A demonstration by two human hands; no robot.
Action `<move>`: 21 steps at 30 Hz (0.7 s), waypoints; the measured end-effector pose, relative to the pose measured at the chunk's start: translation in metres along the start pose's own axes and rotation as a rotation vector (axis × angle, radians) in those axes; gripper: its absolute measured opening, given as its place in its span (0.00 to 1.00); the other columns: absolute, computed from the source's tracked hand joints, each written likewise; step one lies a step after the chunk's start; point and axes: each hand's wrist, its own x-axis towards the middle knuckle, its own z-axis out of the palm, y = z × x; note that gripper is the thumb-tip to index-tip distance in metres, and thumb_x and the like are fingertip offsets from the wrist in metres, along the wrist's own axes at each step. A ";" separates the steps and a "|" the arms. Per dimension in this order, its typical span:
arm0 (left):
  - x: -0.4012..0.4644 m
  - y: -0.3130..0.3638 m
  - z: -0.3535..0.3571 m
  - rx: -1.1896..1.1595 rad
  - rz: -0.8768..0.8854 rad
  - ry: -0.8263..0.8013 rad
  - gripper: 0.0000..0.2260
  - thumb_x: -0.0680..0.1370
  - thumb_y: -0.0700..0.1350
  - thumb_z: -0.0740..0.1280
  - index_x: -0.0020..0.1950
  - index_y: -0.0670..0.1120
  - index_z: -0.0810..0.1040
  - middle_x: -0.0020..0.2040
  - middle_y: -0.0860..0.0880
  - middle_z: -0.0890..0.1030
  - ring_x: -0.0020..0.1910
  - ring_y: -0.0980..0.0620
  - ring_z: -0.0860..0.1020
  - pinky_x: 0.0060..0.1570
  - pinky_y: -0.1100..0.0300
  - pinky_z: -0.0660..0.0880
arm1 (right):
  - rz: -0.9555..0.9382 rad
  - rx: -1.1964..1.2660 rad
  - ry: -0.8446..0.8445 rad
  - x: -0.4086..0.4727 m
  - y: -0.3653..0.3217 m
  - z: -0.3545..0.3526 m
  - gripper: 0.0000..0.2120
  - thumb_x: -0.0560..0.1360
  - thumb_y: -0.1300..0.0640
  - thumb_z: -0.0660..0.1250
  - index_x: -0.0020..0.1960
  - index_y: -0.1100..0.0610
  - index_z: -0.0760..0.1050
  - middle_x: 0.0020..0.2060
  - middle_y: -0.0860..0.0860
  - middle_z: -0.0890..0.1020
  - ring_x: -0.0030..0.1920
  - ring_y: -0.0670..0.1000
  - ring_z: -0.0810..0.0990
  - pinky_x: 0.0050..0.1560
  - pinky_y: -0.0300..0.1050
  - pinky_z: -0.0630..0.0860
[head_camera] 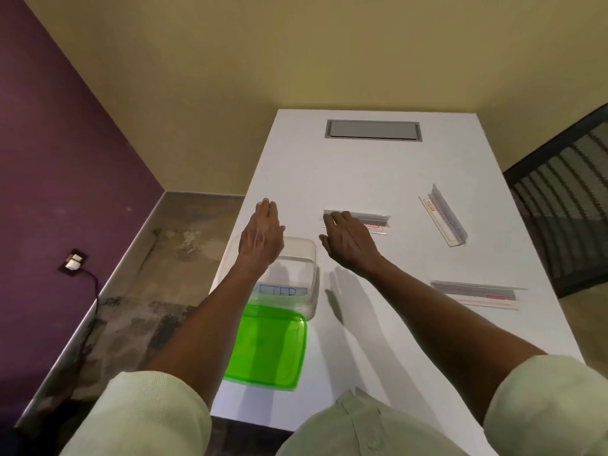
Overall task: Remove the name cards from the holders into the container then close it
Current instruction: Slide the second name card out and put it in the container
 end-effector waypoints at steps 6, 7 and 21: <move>0.010 0.048 0.001 -0.037 0.025 -0.002 0.25 0.83 0.47 0.58 0.77 0.39 0.58 0.78 0.39 0.59 0.78 0.42 0.57 0.73 0.48 0.62 | 0.056 -0.032 0.045 -0.023 0.043 -0.019 0.15 0.77 0.52 0.57 0.58 0.61 0.72 0.49 0.56 0.77 0.48 0.58 0.75 0.46 0.53 0.73; 0.011 0.057 0.002 -0.039 0.038 -0.003 0.25 0.83 0.47 0.58 0.77 0.39 0.58 0.78 0.39 0.59 0.78 0.42 0.57 0.74 0.48 0.62 | 0.071 -0.039 0.042 -0.028 0.051 -0.021 0.16 0.77 0.51 0.57 0.58 0.61 0.72 0.49 0.56 0.77 0.48 0.58 0.75 0.46 0.53 0.74; 0.020 0.183 0.021 -0.004 0.245 -0.013 0.21 0.81 0.43 0.60 0.72 0.37 0.66 0.73 0.39 0.68 0.73 0.42 0.67 0.60 0.49 0.75 | 0.288 -0.093 0.025 -0.107 0.168 -0.048 0.17 0.77 0.51 0.61 0.59 0.63 0.73 0.52 0.57 0.79 0.52 0.60 0.77 0.49 0.52 0.73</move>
